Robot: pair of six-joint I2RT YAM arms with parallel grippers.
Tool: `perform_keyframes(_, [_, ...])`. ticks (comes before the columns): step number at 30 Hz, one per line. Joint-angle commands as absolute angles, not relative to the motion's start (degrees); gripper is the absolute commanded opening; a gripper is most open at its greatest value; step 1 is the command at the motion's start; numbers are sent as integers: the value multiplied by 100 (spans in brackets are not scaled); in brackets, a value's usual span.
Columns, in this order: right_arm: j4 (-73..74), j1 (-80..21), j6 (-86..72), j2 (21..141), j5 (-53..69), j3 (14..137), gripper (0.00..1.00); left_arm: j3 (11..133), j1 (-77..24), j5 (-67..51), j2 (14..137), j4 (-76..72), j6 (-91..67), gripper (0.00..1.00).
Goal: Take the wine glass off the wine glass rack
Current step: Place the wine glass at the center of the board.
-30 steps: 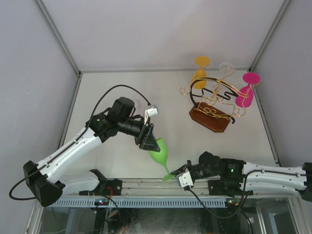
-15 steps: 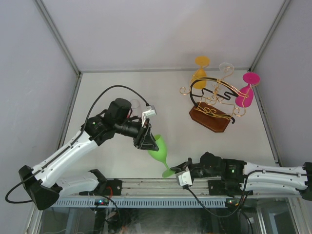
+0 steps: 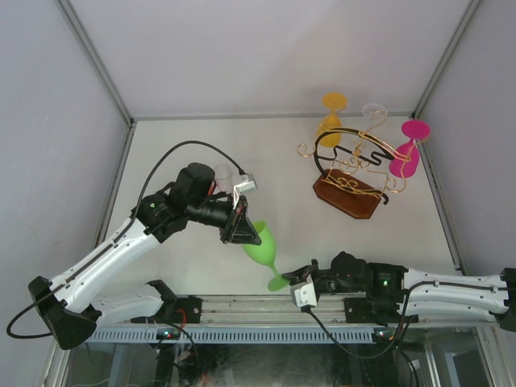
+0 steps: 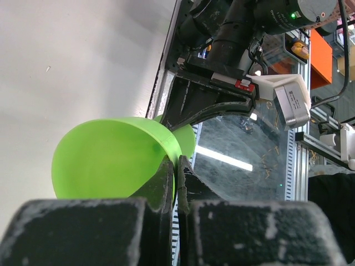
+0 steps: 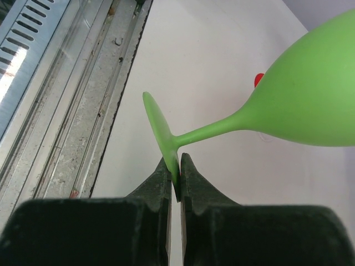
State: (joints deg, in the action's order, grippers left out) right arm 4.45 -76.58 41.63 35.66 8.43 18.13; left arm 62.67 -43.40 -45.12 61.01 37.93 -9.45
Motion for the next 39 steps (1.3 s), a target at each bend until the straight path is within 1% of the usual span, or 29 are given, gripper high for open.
perform_keyframes(1, [-113,-7559,3762,3450,35,1907,0,6371,-4553,-4912,6035,4042,-945,0])
perform_keyframes(3, [-99,-7559,3762,3412,19,1904,0,6318,-4553,-4988,6069,3881,-1001,0])
perform_keyframes(6, [-332,-7559,3754,3386,-109,1811,4,6278,-4557,-5020,6206,3754,-1042,0])
perform_keyframes(10, [-341,-7559,3746,3322,-93,1770,20,6319,-4554,-4816,6251,3891,-945,0])
perform_keyframes(14, [-249,-7559,3735,3192,-198,1733,28,6396,-4553,-4507,6127,4051,-899,0])
perform_keyframes(17, [-278,-7559,3736,3113,-194,1694,32,6510,-4557,-4163,6020,4271,-844,0])
perform_keyframes(21, [-249,-7557,3712,3096,-175,1684,33,6564,-4560,-3588,5912,4475,-857,0])
perform_keyframes(26, [-215,-7559,3694,3049,-129,1714,34,6534,-4553,-2433,5856,4636,-1128,0])
perform_keyframes(30, [-323,-7559,3692,2890,95,1709,34,6522,-4553,-2293,5835,4617,-1213,0])
perform_keyframes(35, [-293,-7567,3632,2483,25,1653,34,6424,-4554,-1022,5708,4712,-1564,0])
perform_keyframes(39, [-51,-7567,3621,2071,-195,1623,34,6433,-4557,-520,5619,4815,-1628,0])
